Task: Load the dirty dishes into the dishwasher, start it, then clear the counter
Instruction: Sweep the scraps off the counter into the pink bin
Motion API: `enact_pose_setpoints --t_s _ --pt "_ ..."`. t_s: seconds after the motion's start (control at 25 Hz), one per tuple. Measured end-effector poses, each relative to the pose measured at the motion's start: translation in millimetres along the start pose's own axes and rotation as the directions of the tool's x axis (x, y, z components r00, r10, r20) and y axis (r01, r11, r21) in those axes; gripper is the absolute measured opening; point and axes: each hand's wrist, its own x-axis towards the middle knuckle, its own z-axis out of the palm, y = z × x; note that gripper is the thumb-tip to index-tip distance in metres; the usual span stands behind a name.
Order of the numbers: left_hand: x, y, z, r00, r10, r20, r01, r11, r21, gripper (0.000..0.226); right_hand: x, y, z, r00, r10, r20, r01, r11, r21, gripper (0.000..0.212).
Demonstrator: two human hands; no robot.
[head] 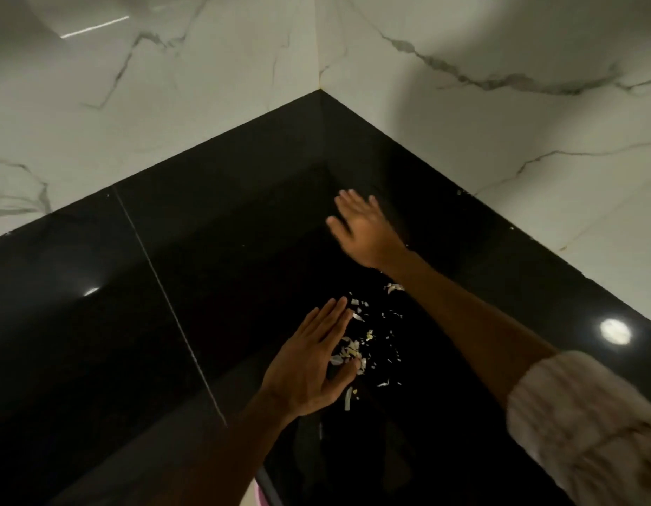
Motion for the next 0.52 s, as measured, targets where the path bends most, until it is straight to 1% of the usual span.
enact_pose_setpoints --t_s 0.04,0.08,0.12,0.2,0.28,0.36,0.4,0.48,0.52 --pt "0.1 -0.3 0.8 1.0 -0.005 -0.001 0.005 1.0 -0.002 0.072 11.4 -19.1 20.6 0.991 -0.043 0.126 0.058 0.991 -0.119 0.065" --pt "0.1 -0.1 1.4 1.0 -0.01 -0.004 0.01 1.0 -0.005 0.072 20.9 -31.5 38.8 0.974 -0.048 0.223 0.095 0.974 -0.205 0.07" --pt "0.5 0.3 1.8 1.0 -0.013 -0.004 0.013 1.0 -0.007 0.072 28.1 -39.2 50.7 0.963 -0.021 0.27 0.094 0.961 -0.261 0.072" --pt "1.8 -0.5 3.1 1.0 -0.024 -0.005 0.024 1.0 -0.001 0.072 46.1 -39.4 54.8 0.958 0.096 0.271 -0.008 0.951 -0.309 0.073" --pt "2.5 -1.0 3.1 1.0 -0.021 -0.004 0.021 1.0 0.008 0.073 56.9 -26.3 46.3 0.931 0.27 0.246 -0.173 0.919 -0.354 0.074" --pt "1.7 -0.7 2.6 1.0 -0.02 -0.007 0.02 1.0 0.012 0.073 53.6 -8.0 34.1 0.861 0.48 0.168 -0.38 0.827 -0.414 0.077" --pt "1.2 -0.5 2.0 1.0 -0.019 -0.009 0.019 1.0 0.008 0.073 44.5 -2.7 26.9 0.819 0.558 0.134 -0.458 0.776 -0.434 0.08" --pt "1.6 -0.3 1.5 1.0 -0.011 -0.006 0.011 1.0 -0.007 0.073 9.1 -7.5 10.7 0.767 0.624 0.149 -0.525 0.745 -0.413 0.084" --pt "1.4 -0.9 2.0 1.0 -0.011 -0.008 0.011 1.0 -0.009 0.074 -17.2 -15.9 7.4 0.763 0.622 0.176 -0.525 0.755 -0.394 0.084"
